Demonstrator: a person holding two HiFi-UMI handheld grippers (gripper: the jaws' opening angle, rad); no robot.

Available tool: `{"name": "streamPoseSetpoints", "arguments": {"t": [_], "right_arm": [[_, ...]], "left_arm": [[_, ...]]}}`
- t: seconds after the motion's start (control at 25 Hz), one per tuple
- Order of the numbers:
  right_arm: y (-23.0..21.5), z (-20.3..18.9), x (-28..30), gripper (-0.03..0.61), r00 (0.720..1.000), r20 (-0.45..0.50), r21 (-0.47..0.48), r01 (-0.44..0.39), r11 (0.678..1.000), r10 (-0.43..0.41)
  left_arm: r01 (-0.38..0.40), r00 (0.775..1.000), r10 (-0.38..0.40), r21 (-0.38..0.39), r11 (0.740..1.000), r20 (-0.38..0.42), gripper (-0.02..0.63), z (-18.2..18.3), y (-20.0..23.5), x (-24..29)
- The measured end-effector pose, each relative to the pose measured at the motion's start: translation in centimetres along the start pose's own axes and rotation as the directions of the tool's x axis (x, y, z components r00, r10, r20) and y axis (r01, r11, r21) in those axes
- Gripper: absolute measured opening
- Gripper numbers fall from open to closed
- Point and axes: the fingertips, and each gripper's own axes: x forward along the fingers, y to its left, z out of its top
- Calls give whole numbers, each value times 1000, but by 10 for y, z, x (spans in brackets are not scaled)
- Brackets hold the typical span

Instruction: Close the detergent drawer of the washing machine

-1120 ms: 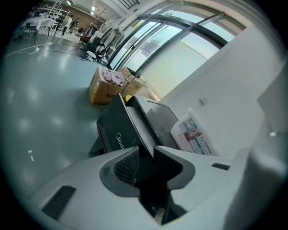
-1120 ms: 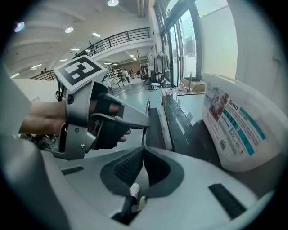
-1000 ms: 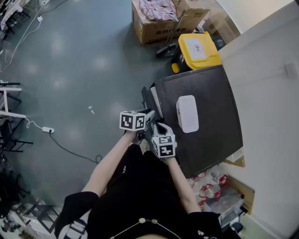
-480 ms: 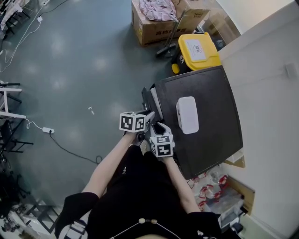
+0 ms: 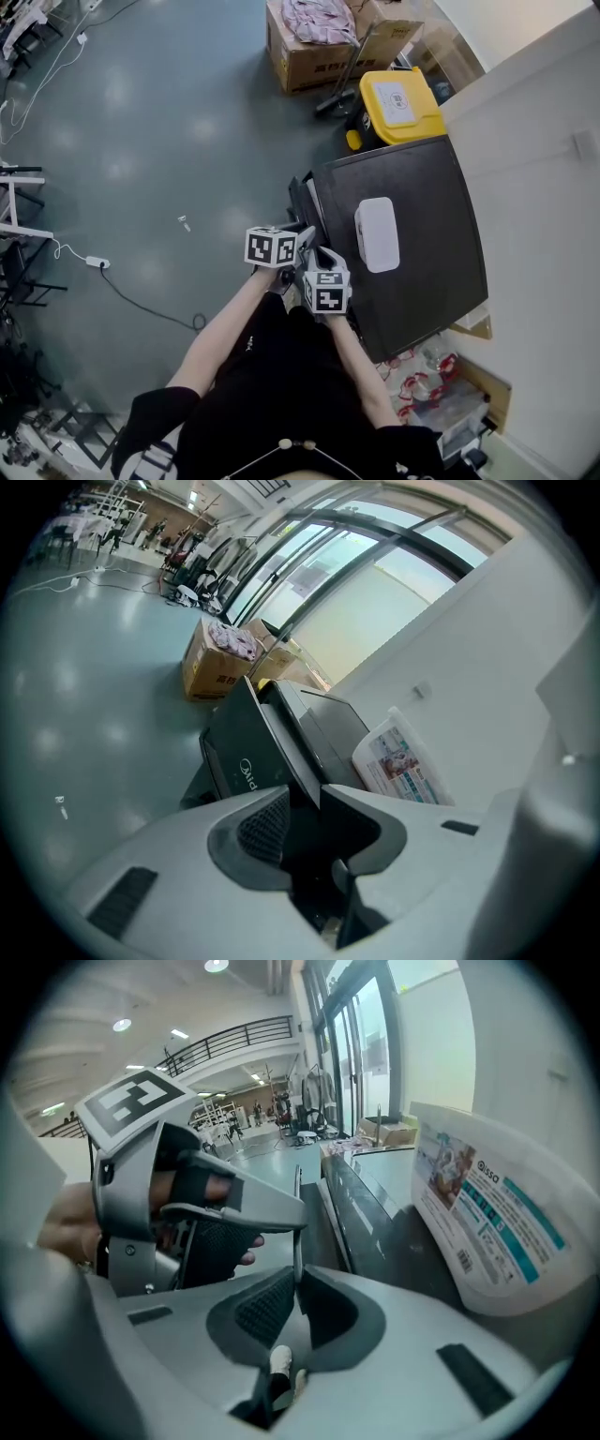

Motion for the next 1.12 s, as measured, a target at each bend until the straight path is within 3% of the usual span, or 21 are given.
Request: {"name": "streamPoseSetpoints", "arguments": {"t": [0.48,0.76,1.0,1.12], "right_arm": [[-4,-1,0,35,999,0,7,51,999,-51],[-10,2,-1,35,995,2,44,99,994,-99],[-17,5,-4,37,986,11,97,163,982,-165],[-19,6,-8,37,980,11,76,199,977,-200]], "left_arm": [[38,999,-38,0,999,-21,101,1,-3,3],[48,998,-47,36,998,-48,101,4,-6,7],[123,990,-120,37,992,-72,101,6,-11,13],[145,986,-140,46,988,-87,101,7,-15,13]]}}
